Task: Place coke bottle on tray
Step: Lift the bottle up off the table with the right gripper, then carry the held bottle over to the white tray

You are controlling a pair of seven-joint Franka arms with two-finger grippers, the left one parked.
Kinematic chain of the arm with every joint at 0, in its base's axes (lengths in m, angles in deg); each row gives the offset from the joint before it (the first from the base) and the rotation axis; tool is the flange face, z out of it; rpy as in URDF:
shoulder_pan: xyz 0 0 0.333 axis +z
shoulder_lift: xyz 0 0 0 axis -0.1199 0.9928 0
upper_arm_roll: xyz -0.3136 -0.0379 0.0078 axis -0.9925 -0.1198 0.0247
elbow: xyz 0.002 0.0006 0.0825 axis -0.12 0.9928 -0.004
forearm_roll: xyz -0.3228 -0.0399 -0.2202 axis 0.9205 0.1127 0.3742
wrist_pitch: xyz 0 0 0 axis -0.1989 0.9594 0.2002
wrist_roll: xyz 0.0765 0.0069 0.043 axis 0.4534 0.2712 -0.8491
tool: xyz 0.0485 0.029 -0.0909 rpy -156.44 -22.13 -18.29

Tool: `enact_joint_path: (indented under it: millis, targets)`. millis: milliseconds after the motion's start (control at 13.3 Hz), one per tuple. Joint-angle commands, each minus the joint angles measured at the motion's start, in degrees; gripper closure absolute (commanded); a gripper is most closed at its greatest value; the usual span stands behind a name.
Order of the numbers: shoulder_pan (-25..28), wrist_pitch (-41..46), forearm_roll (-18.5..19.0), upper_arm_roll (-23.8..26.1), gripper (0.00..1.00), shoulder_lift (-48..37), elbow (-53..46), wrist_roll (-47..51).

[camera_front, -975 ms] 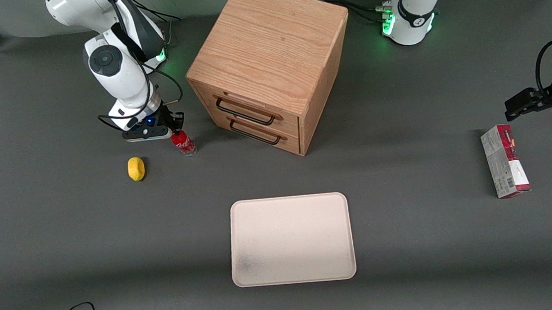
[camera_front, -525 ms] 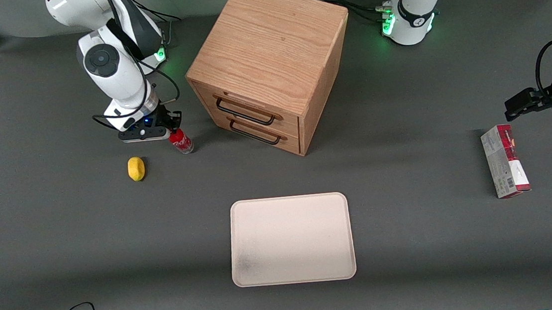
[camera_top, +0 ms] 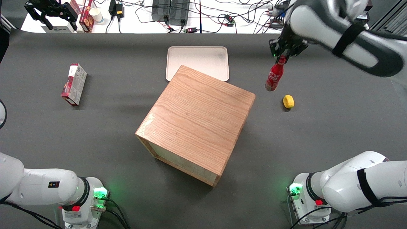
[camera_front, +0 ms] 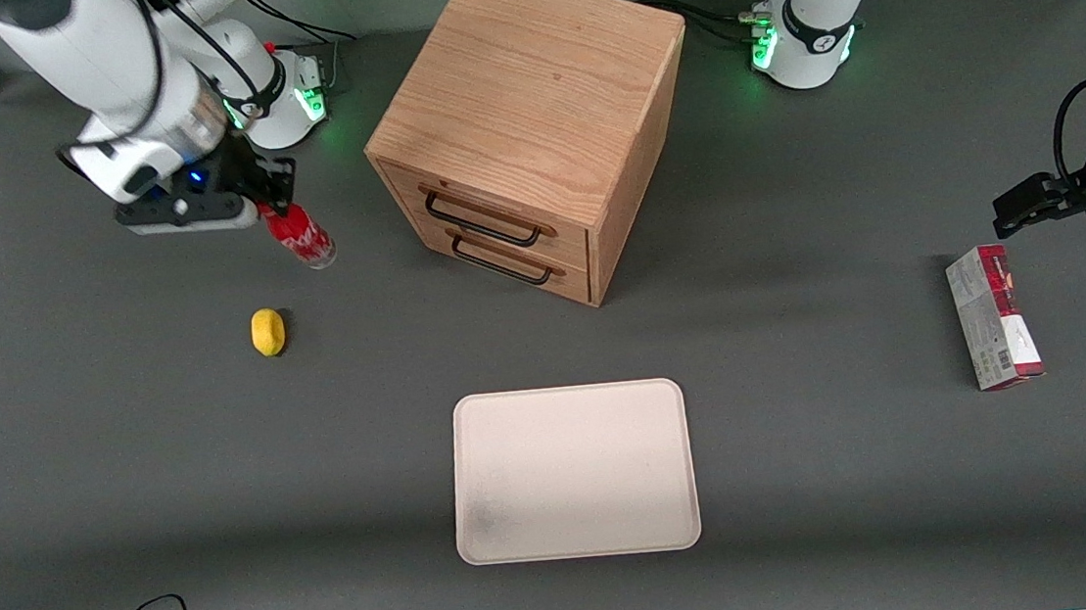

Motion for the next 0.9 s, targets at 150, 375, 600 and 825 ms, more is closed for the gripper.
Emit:
enact_joint_path:
  millis: [150, 375, 600, 825]
  targets:
    - [0.14, 8.38, -1.73, 0.30, 1.00, 3.83, -13.73, -1.14]
    - [0.06, 10.38, -2.09, 0.21, 1.00, 18.19, -29.05, -1.31]
    - [-0.21, 16.28, -2.70, 0.48, 1.00, 39.11, -53.75, -1.23]
    - [-0.65, 10.52, -2.62, 0.83, 1.00, 47.68, -61.63, -1.23]
